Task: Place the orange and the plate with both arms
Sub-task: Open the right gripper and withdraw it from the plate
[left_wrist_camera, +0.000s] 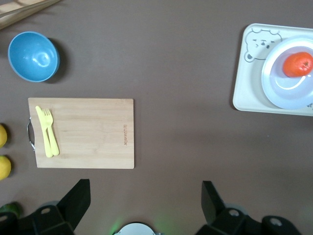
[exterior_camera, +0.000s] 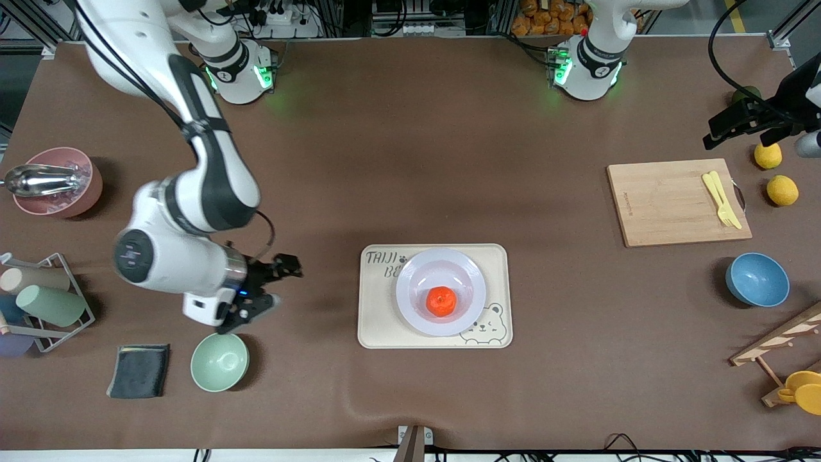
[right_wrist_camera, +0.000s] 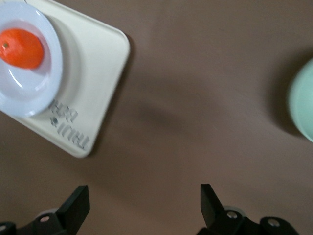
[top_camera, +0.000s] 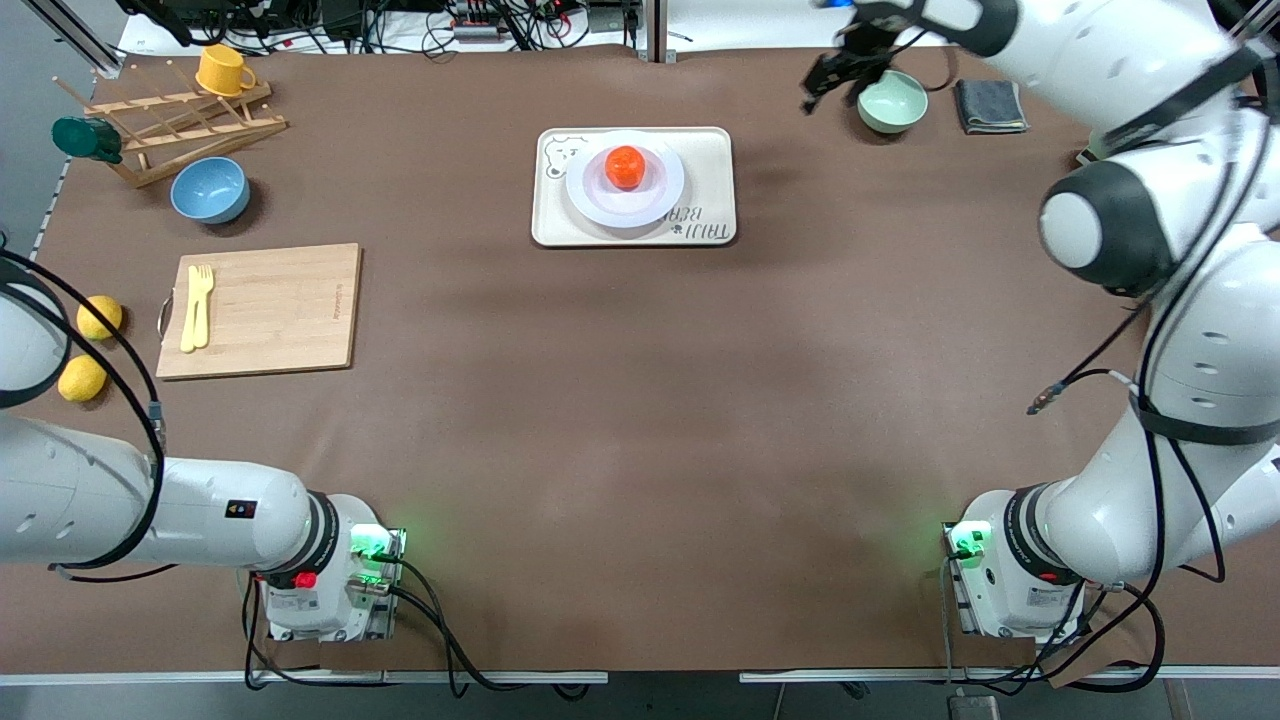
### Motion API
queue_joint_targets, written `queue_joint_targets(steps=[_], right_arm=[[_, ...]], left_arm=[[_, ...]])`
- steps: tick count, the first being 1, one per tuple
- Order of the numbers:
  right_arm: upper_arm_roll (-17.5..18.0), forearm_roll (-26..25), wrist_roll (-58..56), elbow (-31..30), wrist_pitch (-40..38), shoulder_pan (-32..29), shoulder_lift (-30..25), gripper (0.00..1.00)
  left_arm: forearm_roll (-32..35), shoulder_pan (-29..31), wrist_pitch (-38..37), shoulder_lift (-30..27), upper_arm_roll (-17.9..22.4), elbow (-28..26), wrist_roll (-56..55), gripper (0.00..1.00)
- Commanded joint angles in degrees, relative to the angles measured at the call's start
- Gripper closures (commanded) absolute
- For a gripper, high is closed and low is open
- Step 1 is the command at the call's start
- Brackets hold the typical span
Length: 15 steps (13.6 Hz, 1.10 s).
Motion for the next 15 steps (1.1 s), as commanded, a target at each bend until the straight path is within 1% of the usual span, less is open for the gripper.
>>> queue_joint_targets(steps=[1,3,5,6,7,8,9,11,15], right_arm=[[1.07,-4.81,-1.01,-4.33,-5.98,-6.4,-8.48,0.0],[1.07,-6.48,-0.84,-4.59,-9.33,-10.1,-13.57,0.0],[0.98,-10.86,1.17,-4.59,-12.41,-10.91,-18.85,0.0],[0.89,-12.97,4.58,-4.59,-13.9,-10.91,-21.14,0.0],[0.02,-14.47,8.79,-4.59,-15.31,-10.91,-23.77,0.0],[-1.21,-15.53,11.96,-4.59,-15.76,-10.73,-26.06,0.0],[-1.39,-17.02,12.95,-4.68,-16.37,-10.99,-27.91,0.0],[-0.87,-17.74,15.23,-4.77,-19.88,-13.62,-29.94,0.0],[0.18,-16.95,19.11,-6.08,-20.86,-15.74,-31.96,0.0]], left_arm=[[1.78,-0.58,-0.89,-0.69,-0.22,0.21,-1.85,0.0],[1.86,-0.58,-0.89,-0.6,-0.66,0.21,-1.85,0.0],[3.43,-0.67,-0.63,-0.6,-0.84,0.12,-1.77,0.0],[4.32,-0.58,-0.19,-0.69,-1.62,0.12,-1.77,0.0],[4.41,-0.14,0.51,-0.69,-2.68,0.12,-1.77,0.0],[4.41,-0.14,0.78,-0.69,-2.86,0.12,-1.85,0.0],[4.33,-0.05,1.22,-0.69,-2.86,0.03,-1.77,0.0],[4.32,0.04,1.66,-0.87,-2.86,-0.32,-1.77,0.0],[4.32,0.04,2.27,-1.04,-2.86,-0.76,-1.68,0.0]])
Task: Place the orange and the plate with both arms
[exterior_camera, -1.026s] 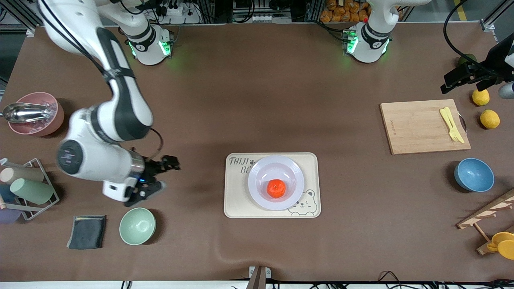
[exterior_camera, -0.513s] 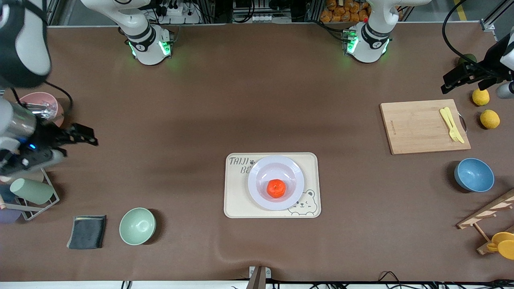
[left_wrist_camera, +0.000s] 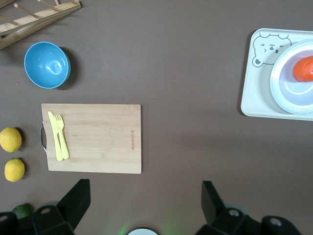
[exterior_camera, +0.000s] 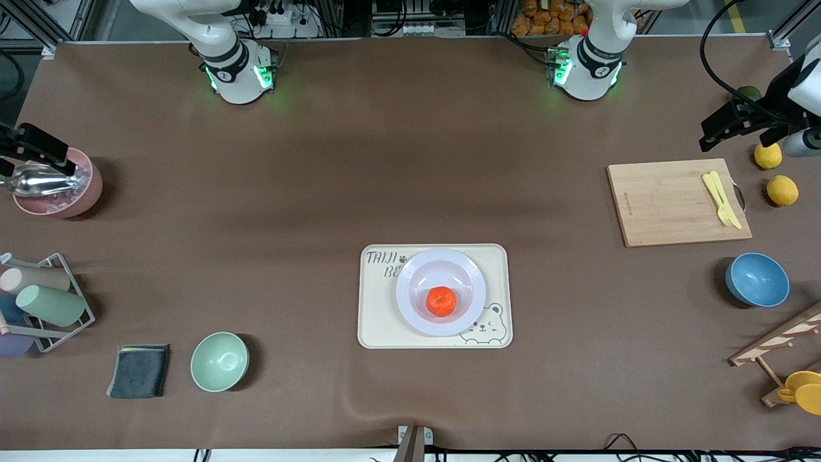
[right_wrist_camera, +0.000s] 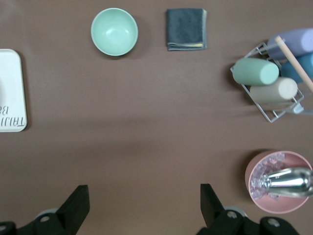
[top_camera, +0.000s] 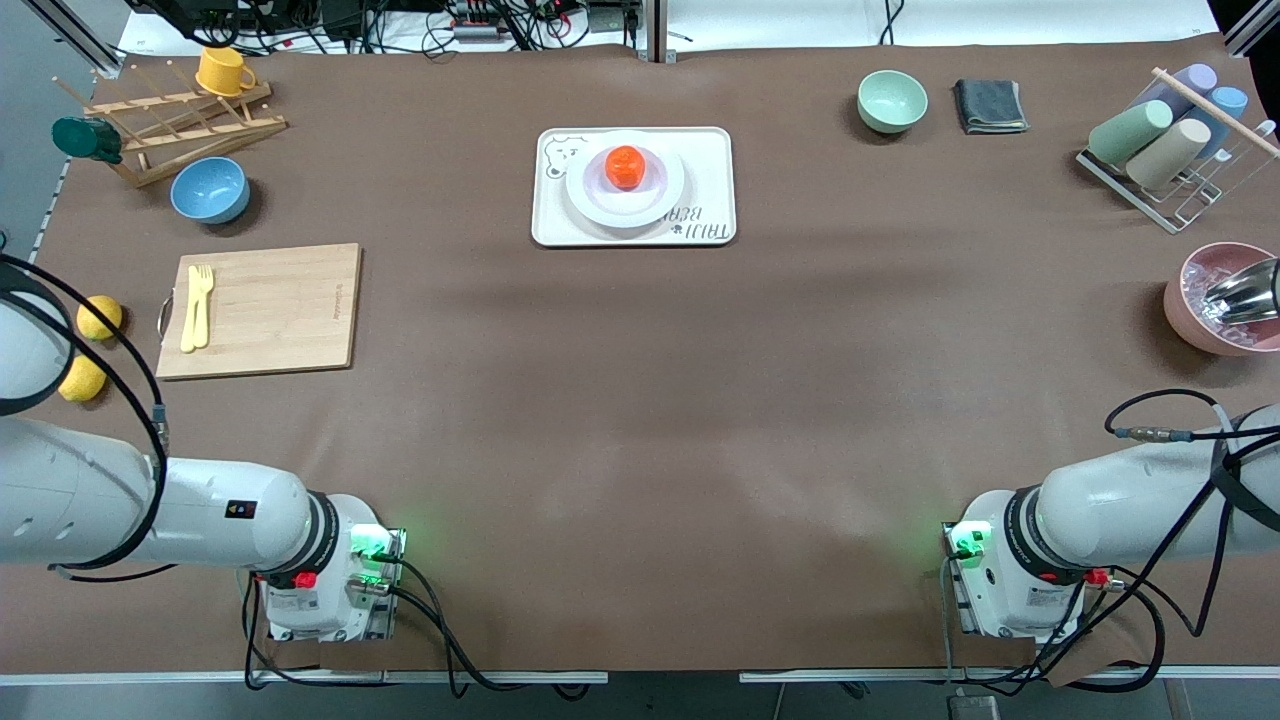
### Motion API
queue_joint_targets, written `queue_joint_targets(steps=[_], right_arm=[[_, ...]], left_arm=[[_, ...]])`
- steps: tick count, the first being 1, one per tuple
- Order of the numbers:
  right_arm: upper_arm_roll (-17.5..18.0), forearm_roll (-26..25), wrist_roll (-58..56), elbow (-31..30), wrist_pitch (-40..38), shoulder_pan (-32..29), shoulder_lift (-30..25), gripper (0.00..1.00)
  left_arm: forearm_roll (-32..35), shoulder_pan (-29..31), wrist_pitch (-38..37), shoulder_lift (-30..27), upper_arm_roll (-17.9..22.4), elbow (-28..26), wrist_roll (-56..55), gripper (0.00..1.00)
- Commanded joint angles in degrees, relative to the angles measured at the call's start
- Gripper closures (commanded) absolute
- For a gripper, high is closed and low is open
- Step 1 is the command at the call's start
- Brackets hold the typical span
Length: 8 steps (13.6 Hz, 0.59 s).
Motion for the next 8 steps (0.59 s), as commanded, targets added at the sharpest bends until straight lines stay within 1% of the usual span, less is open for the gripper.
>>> queue_joint_targets(steps=[1,3,5,6,7,8], right_arm=[[2.25,-0.05,4.01,-4.1,0.69,-1.94,-3.21,0.0],[2.34,1.26,4.2,-6.48,1.4,-3.08,-4.88,0.0],[3.48,1.27,3.68,-6.4,1.4,-3.78,-4.8,0.0],[5.14,1.27,3.5,-6.57,1.4,-5.44,-4.71,0.0],[7.76,1.27,3.5,-6.57,1.22,-7.63,-4.88,0.0],[9.53,1.27,3.5,-6.49,1.14,-8.96,-4.97,0.0]], left_arm=[[1.24,0.12,1.2,-0.65,-0.38,-0.8,-0.61,0.0],[1.24,0.12,1.12,-0.48,-0.3,-0.27,0.18,0.0],[1.24,0.12,1.11,-0.39,-0.3,-0.09,0.09,0.0],[1.15,0.12,1.11,-0.3,-0.3,-0.01,0.01,0.0],[1.15,0.12,1.11,-0.3,-0.3,0.08,-0.08,0.0],[1.15,0.12,1.11,-0.21,-0.21,0.34,-0.43,0.0]])
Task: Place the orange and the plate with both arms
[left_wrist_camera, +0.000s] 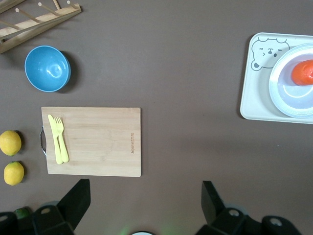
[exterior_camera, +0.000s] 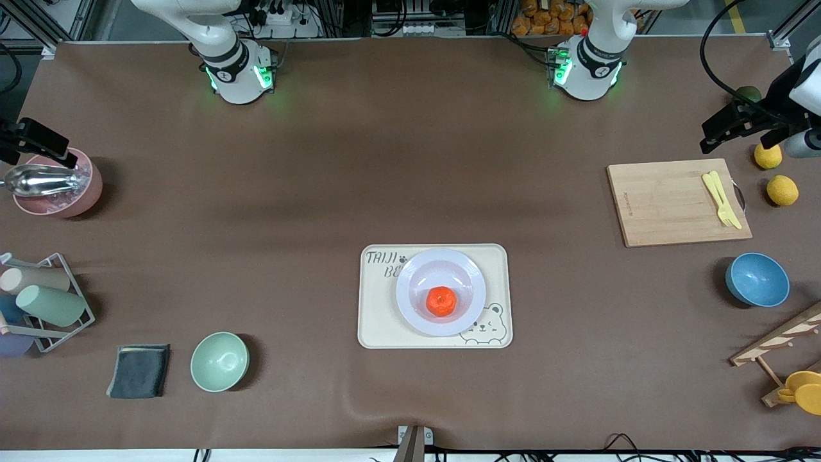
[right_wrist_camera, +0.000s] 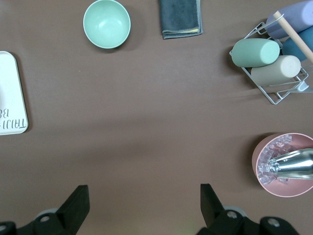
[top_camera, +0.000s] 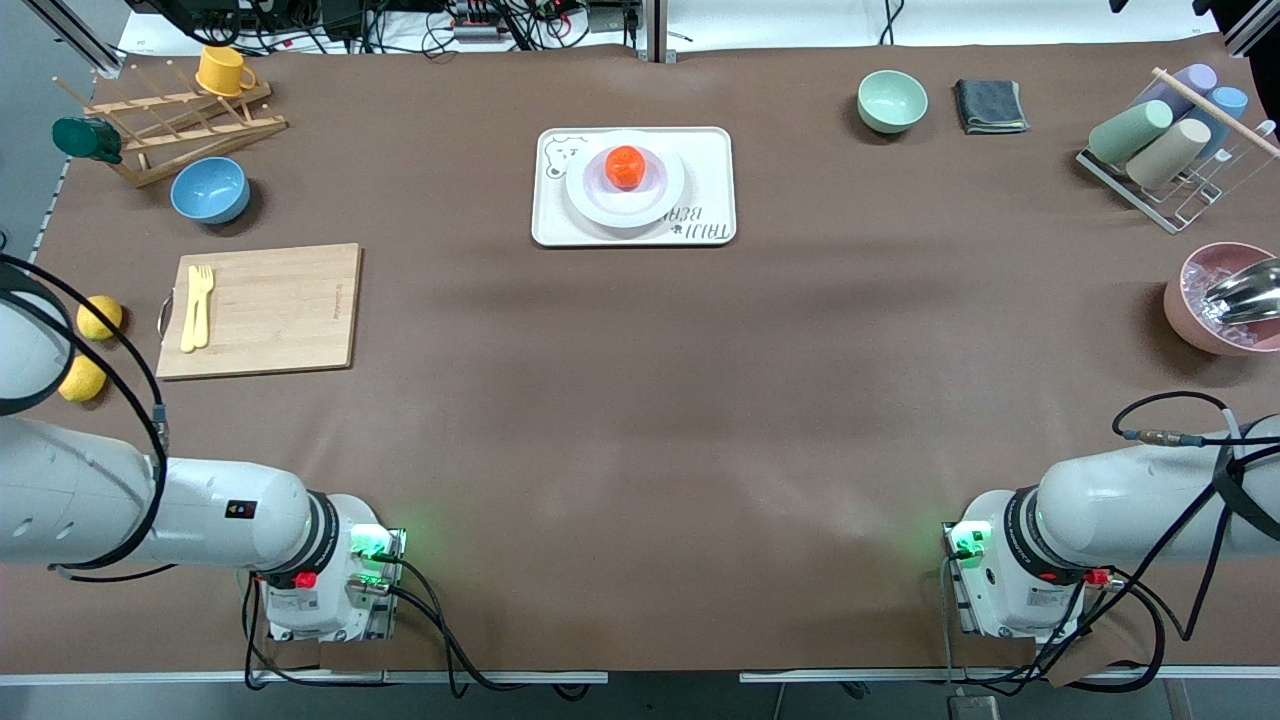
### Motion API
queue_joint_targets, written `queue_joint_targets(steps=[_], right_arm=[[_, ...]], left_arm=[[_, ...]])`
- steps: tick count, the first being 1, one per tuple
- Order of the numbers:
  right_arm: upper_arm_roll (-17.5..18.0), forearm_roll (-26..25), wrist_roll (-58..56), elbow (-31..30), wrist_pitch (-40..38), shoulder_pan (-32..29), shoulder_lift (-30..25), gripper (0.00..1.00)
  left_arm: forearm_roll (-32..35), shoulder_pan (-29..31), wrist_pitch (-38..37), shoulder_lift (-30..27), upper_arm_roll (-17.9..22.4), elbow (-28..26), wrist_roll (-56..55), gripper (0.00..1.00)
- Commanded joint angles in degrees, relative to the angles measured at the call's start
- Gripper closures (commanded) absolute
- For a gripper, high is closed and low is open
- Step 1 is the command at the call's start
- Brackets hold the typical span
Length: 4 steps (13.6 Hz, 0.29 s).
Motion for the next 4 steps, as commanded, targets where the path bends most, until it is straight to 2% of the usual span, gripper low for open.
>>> queue_joint_targets(steps=[1,4], right_arm=[[4.48,0.75,0.59,-1.99,0.49,-3.94,-1.87,0.0],[3.17,0.4,-0.81,-1.55,-0.64,-2.97,-1.96,0.0]], left_arm=[[1.23,0.12,0.28,-0.13,-0.21,0.56,-0.61,0.0],[1.32,0.12,0.28,-0.13,-0.21,0.65,-0.18,0.0]])
